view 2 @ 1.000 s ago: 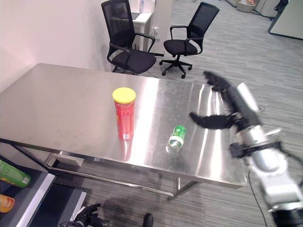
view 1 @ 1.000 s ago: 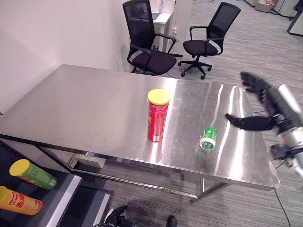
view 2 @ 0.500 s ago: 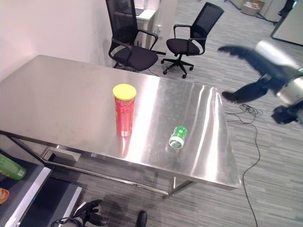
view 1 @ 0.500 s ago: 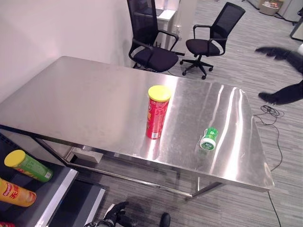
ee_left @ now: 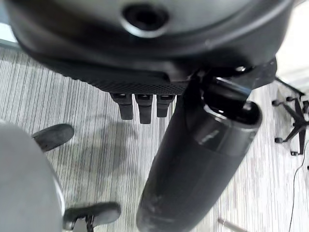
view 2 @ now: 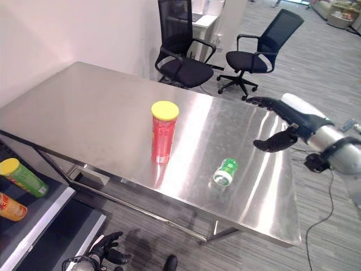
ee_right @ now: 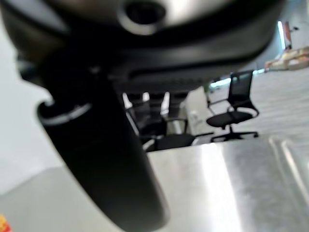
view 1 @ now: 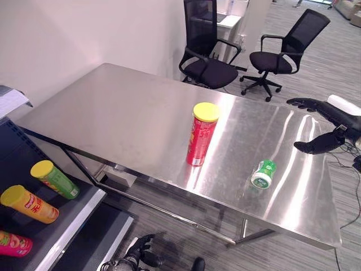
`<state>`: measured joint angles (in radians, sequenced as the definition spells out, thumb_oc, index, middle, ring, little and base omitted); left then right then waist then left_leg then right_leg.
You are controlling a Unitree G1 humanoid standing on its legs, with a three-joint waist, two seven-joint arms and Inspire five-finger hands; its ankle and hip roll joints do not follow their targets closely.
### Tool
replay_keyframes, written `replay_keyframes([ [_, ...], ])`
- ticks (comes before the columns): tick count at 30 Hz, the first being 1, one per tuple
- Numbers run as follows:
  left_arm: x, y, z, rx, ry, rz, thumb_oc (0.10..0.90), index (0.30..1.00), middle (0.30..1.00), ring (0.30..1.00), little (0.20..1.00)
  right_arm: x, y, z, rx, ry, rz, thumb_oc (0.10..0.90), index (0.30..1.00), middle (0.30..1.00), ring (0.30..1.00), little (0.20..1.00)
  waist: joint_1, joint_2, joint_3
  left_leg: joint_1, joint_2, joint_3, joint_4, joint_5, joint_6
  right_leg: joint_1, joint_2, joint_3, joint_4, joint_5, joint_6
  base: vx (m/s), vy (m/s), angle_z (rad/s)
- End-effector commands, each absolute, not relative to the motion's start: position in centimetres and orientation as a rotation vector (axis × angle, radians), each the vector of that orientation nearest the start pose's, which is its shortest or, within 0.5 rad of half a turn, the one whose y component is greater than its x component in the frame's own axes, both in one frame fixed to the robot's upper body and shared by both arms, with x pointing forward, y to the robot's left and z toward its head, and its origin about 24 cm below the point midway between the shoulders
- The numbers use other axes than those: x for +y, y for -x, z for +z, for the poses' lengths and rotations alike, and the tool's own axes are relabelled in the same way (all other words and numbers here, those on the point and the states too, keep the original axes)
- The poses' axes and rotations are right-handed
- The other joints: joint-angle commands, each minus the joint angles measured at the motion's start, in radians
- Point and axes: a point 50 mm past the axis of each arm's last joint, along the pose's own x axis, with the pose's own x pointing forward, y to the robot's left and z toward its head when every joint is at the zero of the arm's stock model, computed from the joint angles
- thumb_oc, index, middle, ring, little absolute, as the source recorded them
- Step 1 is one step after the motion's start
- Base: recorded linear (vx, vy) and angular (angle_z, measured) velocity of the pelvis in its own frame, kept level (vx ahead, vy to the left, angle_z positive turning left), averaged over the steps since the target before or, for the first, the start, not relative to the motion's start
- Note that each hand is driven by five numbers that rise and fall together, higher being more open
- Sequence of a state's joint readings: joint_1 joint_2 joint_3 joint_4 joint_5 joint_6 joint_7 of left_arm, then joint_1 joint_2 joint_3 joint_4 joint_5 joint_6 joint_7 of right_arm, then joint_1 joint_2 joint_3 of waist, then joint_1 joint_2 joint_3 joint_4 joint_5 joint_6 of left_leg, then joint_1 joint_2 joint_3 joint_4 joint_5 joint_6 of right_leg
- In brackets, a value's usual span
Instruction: Put the goods on the table back onto the shelves and tidy them up.
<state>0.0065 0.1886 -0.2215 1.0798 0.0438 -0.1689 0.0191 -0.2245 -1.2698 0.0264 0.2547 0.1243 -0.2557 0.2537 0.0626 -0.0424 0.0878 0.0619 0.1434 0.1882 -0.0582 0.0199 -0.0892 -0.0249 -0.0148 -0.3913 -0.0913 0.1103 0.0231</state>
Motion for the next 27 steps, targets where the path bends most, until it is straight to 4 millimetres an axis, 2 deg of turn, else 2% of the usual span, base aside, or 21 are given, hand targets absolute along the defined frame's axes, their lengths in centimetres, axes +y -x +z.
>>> replay_keyframes([
  [1,21.4,-11.9,-14.7,0.917,-0.443,-0.153,0.8,0.9,0.9,0.9,0.9,-31.9,-26.9,25.8,-0.369,1.149,0.077,0.8,0.9,0.9,0.9,0.9,0.05,-0.053,-0.039,-0.041,0.069,-0.002,-0.029,0.085,-0.073,0.098,-0.042,0.015,0.119,-0.189,0.08,0.02,-0.032,0.27],
  [4,21.2,-12.1,-14.5,0.9,-0.449,-0.167,0.8,0.9,0.9,0.9,0.9,-30.9,-26.4,24.8,-0.356,1.172,0.153,0.8,0.9,0.9,0.9,0.9,0.05,-0.048,-0.039,-0.041,0.069,-0.02,-0.029,0.084,-0.073,0.1,-0.042,-0.004,0.14,-0.204,0.073,0.04,-0.041,0.23],
  [14,21.4,-11.6,-14.5,0.896,-0.451,-0.164,0.8,0.9,0.9,0.9,0.9,-31.3,-25.6,24.2,-0.241,1.328,0.23,0.8,0.9,0.9,0.9,0.9,0.04,-0.049,-0.045,-0.036,0.066,-0.026,-0.029,0.082,-0.076,0.106,-0.045,-0.019,0.146,-0.21,0.072,0.01,-0.013,0.05],
  [27,21.6,-11.6,-14.4,0.892,-0.469,-0.167,0.8,0.9,0.9,0.9,0.9,-30.6,-25.0,22.0,-0.216,1.28,0.286,0.8,0.9,0.9,0.9,0.9,0.034,-0.048,-0.044,-0.028,0.067,-0.014,-0.029,0.077,-0.074,0.109,-0.043,-0.008,0.131,-0.202,0.073,0.0,-0.001,0.0],
])
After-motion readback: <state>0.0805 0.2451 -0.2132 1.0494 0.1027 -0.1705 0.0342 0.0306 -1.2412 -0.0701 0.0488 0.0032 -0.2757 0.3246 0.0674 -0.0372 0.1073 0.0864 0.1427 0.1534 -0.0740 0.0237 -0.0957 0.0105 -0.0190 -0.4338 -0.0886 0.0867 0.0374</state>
